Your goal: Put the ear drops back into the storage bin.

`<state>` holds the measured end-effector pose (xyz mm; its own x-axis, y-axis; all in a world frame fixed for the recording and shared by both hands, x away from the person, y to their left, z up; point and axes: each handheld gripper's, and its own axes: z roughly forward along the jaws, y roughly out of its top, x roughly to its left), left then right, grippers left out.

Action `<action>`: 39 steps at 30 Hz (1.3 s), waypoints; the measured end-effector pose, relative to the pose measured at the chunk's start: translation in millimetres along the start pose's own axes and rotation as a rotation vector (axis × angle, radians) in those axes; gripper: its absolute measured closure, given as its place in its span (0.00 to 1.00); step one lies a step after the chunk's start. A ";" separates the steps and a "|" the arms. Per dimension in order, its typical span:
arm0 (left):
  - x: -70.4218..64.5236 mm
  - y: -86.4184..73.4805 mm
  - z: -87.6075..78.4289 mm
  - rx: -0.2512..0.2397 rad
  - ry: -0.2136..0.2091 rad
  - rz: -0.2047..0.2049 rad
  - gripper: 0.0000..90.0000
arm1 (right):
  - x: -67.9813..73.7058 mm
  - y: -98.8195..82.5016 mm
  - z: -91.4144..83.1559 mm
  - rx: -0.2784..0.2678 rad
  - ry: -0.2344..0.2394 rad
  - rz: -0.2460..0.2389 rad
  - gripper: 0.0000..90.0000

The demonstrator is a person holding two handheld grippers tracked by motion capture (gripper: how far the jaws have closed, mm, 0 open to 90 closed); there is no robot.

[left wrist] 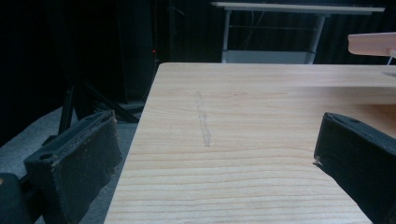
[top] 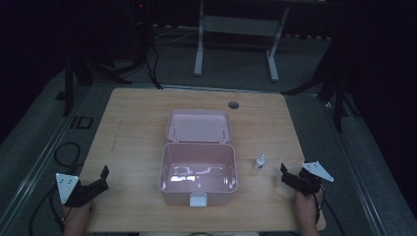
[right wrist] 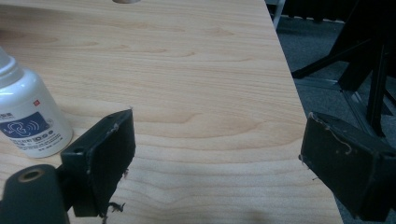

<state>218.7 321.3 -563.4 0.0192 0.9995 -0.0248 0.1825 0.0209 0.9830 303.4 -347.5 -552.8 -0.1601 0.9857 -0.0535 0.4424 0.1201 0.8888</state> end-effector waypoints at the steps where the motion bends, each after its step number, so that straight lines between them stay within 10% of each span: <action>1: 0.3 -0.1 0.1 0.001 -0.001 -0.001 0.01 | 0.3 0.1 0.4 0.003 -0.005 -0.001 0.11; 16: 1.6 -0.3 -0.2 -0.001 0.008 -0.008 0.01 | 9.1 2.8 5.6 0.030 0.025 -0.067 0.11; 30: 2.4 0.0 0.2 0.004 -0.005 -0.015 0.01 | 6.9 24.1 5.1 0.212 0.130 -0.047 0.18; 39: 2.6 0.0 0.4 0.004 -0.014 -0.017 0.01 | 2.9 34.6 3.3 0.457 0.236 -0.126 0.14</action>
<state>219.1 323.9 -563.5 0.0300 0.9986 -0.0437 0.1868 0.0374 0.9817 321.2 -340.1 -523.8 -0.4078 0.9131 0.0041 0.7384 0.3271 0.5898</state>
